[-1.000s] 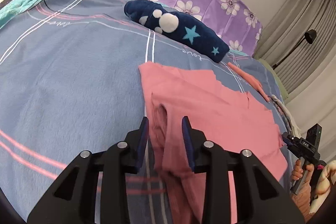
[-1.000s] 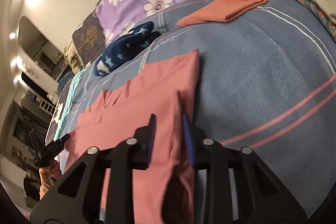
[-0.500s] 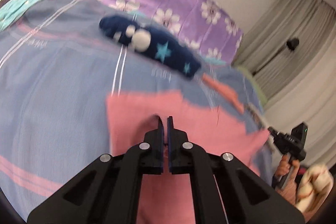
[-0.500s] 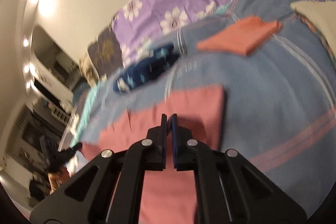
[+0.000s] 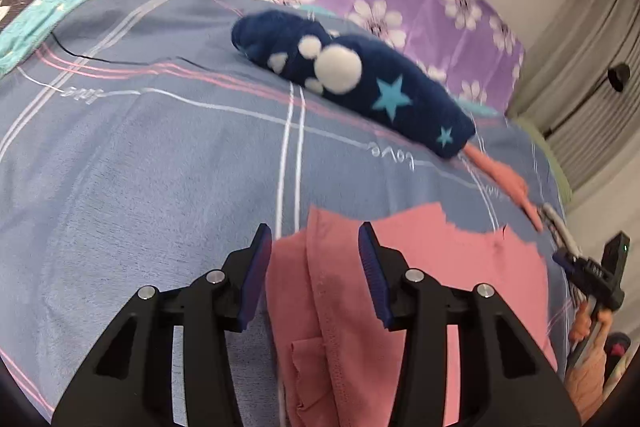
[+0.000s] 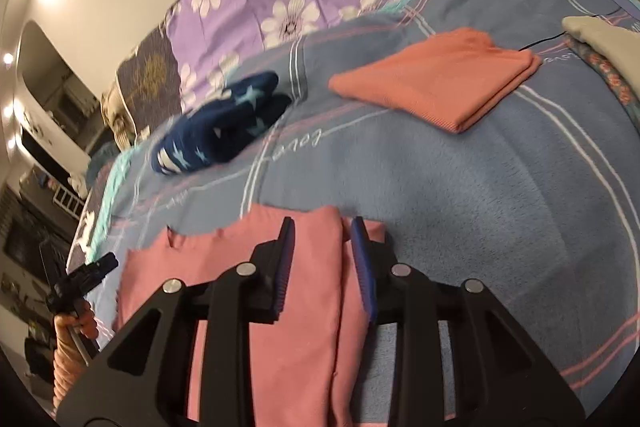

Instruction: Fold small clothes

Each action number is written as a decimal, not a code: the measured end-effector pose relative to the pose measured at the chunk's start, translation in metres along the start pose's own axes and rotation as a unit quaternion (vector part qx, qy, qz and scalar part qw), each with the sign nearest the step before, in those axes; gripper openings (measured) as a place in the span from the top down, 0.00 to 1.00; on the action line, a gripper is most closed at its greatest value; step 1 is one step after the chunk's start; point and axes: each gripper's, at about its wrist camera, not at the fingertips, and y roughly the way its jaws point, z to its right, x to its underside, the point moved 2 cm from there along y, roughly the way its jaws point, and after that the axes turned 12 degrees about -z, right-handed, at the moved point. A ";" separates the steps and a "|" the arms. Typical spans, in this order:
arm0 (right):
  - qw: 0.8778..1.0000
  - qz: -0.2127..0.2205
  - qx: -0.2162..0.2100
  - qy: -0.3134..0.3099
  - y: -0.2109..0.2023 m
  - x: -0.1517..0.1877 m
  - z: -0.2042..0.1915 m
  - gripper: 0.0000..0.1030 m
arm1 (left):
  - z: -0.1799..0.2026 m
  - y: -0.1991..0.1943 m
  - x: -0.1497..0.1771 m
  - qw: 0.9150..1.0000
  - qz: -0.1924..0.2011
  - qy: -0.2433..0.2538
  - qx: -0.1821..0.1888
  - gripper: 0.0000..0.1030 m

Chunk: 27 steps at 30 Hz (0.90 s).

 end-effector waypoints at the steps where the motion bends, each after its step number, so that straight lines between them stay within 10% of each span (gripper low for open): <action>1: 1.000 -0.003 -0.002 -0.002 0.003 -0.001 -0.002 0.64 | 0.002 0.005 -0.001 1.000 -0.004 0.002 0.003 0.56; 5: 0.999 -0.027 0.010 -0.026 0.025 -0.010 -0.011 0.61 | 0.008 0.021 -0.004 1.000 -0.012 0.020 -0.008 0.56; 10: 0.997 -0.050 0.038 -0.055 0.046 -0.007 -0.019 0.65 | 0.007 0.030 -0.006 0.999 -0.020 0.025 -0.011 0.98; 11: 0.996 -0.048 0.035 -0.061 0.046 -0.006 -0.021 0.92 | 0.006 0.029 -0.006 1.000 -0.019 0.023 -0.007 0.98; 12: 0.997 -0.047 0.032 -0.058 0.045 -0.005 -0.021 0.98 | 0.005 0.027 -0.007 1.000 -0.012 0.017 -0.002 0.98; 19: 0.997 0.059 -0.026 -0.045 -0.021 -0.012 -0.030 0.99 | 0.026 -0.025 -0.014 0.996 0.067 0.031 0.057 0.99; 23: 0.996 0.081 -0.010 -0.043 -0.026 -0.028 -0.032 0.99 | 0.043 -0.031 -0.027 0.994 0.088 0.064 0.025 0.98; 27: 0.998 0.015 0.052 -0.036 0.025 -0.034 -0.018 0.94 | 0.032 0.009 -0.038 0.995 0.056 0.060 -0.054 0.97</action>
